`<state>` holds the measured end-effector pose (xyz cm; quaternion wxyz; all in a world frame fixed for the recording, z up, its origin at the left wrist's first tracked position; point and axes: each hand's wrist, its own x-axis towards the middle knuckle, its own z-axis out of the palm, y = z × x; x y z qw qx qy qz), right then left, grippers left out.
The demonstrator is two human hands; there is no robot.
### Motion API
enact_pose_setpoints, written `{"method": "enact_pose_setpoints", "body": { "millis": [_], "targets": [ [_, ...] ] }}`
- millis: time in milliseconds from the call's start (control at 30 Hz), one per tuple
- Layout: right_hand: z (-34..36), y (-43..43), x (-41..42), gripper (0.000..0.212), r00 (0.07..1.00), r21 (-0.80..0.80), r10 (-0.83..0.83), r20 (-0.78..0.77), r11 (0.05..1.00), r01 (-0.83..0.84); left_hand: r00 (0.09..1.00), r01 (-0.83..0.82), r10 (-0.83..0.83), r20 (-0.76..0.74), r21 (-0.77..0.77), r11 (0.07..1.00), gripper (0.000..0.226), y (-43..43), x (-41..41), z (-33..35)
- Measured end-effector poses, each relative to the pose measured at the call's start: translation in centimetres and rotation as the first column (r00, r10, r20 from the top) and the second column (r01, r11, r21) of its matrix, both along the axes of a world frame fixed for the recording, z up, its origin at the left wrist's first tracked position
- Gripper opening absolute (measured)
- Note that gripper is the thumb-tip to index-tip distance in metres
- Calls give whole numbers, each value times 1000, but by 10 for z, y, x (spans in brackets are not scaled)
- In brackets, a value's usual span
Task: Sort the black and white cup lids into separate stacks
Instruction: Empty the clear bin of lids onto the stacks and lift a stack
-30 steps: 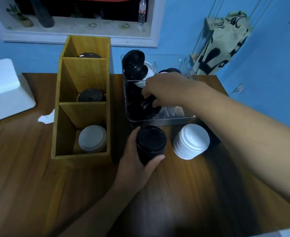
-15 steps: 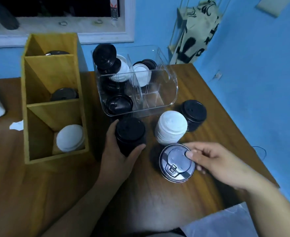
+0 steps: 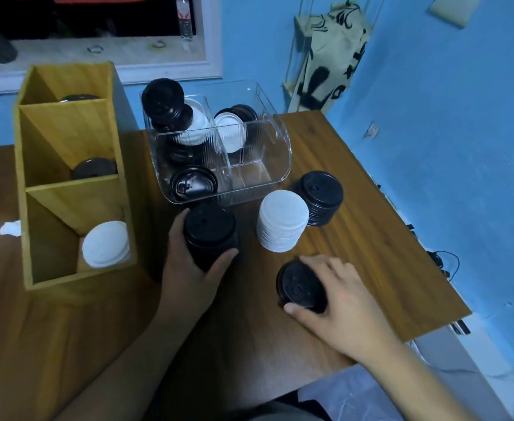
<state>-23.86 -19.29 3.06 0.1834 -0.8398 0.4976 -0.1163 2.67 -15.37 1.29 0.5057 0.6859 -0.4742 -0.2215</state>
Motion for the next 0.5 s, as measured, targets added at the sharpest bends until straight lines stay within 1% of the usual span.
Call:
{"method": "enact_pose_setpoints", "body": {
  "millis": [67,100,167,233,267,333,400,500],
  "targets": [
    [-8,3,3,75,999,-57,29,14,998,-28,1000,-2,2,7,-2,1000,101,0,-1,0],
    [-7,2,2,72,997,-52,29,69,998,-25,1000,-4,4,5,-1,1000,101,0,-1,0],
    [6,-5,-3,66,963,9,11,271,1000,-14,1000,-10,10,-4,2,1000,101,0,-1,1],
    [28,-20,-10,58,880,31,-42,473,999,31,1000,-16,16,3,3,1000,100,0,-1,1],
    [39,-32,-12,55,847,12,-72,527,997,78,1000,-18,18,11,2,1000,99,0,-2,2],
    [55,-62,-12,53,831,-39,-144,538,980,195,999,-24,24,22,12,1000,97,0,-2,3],
    [61,-93,-5,55,854,-67,-214,474,958,278,1000,-27,26,17,23,999,98,0,-4,3],
    [55,-127,10,61,911,-64,-246,332,957,282,1000,-27,27,10,30,999,98,0,-4,4]
  ]
}}
